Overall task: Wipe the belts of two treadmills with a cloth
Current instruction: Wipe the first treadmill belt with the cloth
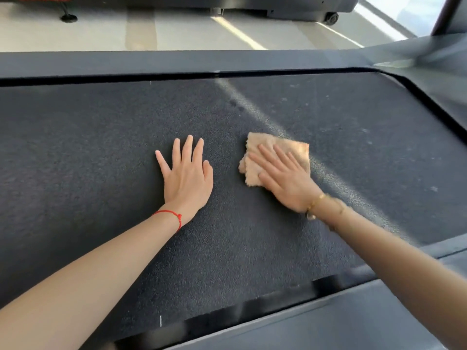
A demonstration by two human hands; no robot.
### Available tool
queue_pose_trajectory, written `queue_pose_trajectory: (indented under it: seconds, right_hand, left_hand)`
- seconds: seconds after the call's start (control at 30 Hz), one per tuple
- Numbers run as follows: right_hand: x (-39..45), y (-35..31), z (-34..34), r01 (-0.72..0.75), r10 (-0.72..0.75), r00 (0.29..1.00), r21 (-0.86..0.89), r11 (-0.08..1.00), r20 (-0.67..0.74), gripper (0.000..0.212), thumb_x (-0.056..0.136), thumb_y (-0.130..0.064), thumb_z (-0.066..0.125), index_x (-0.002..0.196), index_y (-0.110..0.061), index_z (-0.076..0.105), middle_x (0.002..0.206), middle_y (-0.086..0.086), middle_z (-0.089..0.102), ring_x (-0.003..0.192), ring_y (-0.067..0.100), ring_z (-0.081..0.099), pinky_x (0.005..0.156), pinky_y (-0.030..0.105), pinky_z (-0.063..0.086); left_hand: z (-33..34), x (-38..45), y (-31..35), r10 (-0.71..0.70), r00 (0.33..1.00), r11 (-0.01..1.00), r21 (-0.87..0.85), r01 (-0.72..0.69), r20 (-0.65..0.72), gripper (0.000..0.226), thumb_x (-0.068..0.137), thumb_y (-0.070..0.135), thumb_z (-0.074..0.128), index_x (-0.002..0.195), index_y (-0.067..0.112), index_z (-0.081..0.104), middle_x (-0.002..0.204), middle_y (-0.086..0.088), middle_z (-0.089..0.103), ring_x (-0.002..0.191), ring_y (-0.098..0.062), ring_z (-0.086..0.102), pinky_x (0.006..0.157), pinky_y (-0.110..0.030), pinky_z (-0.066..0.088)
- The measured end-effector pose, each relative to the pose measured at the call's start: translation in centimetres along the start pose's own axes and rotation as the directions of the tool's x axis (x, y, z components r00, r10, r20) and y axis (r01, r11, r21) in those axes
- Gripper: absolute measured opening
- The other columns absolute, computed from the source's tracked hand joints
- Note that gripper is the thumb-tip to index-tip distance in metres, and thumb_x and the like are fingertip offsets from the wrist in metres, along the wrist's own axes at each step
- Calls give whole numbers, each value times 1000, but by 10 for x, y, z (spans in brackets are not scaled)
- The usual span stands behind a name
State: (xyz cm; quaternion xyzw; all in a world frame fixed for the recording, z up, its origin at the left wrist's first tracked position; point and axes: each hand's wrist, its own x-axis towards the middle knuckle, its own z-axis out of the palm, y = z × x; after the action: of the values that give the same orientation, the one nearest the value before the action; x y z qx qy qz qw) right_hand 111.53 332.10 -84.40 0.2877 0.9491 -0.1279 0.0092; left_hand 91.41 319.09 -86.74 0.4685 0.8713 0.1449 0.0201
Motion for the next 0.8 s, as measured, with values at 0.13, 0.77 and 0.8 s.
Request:
queue_pose_trajectory:
  seconds: [0.13, 0.77, 0.8]
  right_hand:
    - [98, 27, -17, -150, 150, 989, 12, 989, -4, 50, 106, -43, 17, 156, -39, 9, 165, -8, -4, 152, 26, -8, 121, 43, -9]
    - [236, 55, -30, -118, 118, 993, -22, 993, -12, 53, 105, -45, 14, 157, -37, 6, 166, -6, -2, 152, 25, -8, 121, 42, -9]
    - [245, 43, -29, -103, 103, 995, -15, 995, -17, 53, 105, -44, 14, 157, -36, 6, 166, -7, -1, 152, 26, -7, 121, 42, -9]
  left_hand:
    - [2, 0, 2, -14, 1000, 999, 32, 14, -15, 56, 103, 36, 23, 158, 23, 17, 165, 0, 15, 153, -23, 6, 120, -63, 3]
    - [0, 2, 6, -50, 999, 993, 109, 50, 0, 60, 99, 38, 13, 157, 24, 21, 164, 3, 19, 153, -20, 9, 120, -61, 11]
    - [0, 2, 7, -52, 999, 992, 111, 52, -1, 61, 98, 39, 11, 157, 24, 21, 164, 3, 19, 153, -20, 9, 120, -61, 11]
